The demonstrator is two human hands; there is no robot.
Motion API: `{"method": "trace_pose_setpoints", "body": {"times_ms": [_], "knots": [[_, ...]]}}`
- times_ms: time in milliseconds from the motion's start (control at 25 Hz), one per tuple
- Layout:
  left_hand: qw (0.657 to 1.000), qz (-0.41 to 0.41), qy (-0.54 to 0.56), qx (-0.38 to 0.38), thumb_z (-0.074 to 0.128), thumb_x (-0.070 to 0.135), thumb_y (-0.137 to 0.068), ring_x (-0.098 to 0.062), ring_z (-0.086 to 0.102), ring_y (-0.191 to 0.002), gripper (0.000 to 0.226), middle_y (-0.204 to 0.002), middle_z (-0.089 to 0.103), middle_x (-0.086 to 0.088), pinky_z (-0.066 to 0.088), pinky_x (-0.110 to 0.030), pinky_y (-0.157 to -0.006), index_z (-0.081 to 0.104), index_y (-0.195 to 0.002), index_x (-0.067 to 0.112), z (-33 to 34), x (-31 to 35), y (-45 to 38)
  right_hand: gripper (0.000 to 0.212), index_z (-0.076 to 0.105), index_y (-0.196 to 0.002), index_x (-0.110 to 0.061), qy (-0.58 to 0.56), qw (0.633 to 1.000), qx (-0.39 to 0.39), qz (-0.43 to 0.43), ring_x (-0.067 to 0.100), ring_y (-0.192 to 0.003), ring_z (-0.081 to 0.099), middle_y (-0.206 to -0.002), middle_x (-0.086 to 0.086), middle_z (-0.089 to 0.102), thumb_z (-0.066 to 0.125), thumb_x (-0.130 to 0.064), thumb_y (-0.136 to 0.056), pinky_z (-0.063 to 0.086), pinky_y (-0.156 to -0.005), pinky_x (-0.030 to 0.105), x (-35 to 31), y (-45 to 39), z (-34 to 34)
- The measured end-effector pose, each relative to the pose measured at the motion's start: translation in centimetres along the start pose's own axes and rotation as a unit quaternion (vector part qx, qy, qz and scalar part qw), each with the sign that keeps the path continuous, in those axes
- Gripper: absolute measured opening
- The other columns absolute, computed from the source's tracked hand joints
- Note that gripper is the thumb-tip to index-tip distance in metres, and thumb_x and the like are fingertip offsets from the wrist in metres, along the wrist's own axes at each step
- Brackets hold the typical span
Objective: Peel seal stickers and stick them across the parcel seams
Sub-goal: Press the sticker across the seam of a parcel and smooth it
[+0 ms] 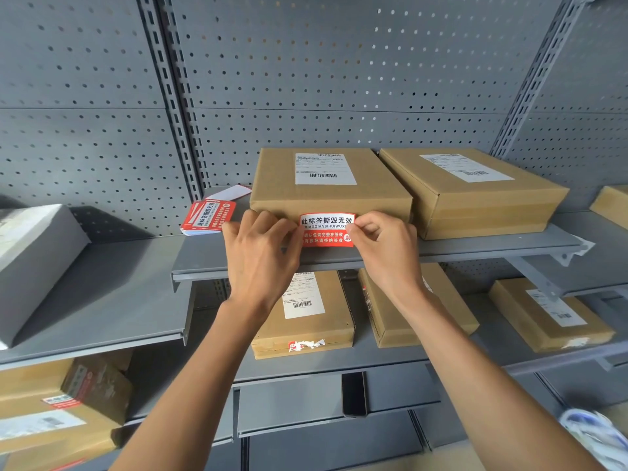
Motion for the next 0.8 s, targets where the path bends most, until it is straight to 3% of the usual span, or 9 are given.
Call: {"method": "trace_pose_setpoints", "body": {"times_ms": [800], "knots": [[0.999, -0.005, -0.032, 0.002, 0.073, 0.032, -0.094, -0.026, 0.056, -0.084, 0.027, -0.074, 0.065, 0.003, 0.031, -0.041, -0.075, 0.072, -0.071, 0.018, 0.46, 0.01, -0.09, 0.018, 0.070, -0.081, -0.018, 0.074, 0.997, 0.018, -0.030, 0.013, -0.067, 0.067, -0.078, -0.006, 0.076, 0.071, -0.030, -0.095, 0.051, -0.057, 0.029, -0.11, -0.03, 0.24]]}}
Point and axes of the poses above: each hand's wrist, its own y-axis away from the middle knuckle, its own z-axis out of the palm, x = y × z, the point moved 3 cm from there along -y, towards the middle knuckle
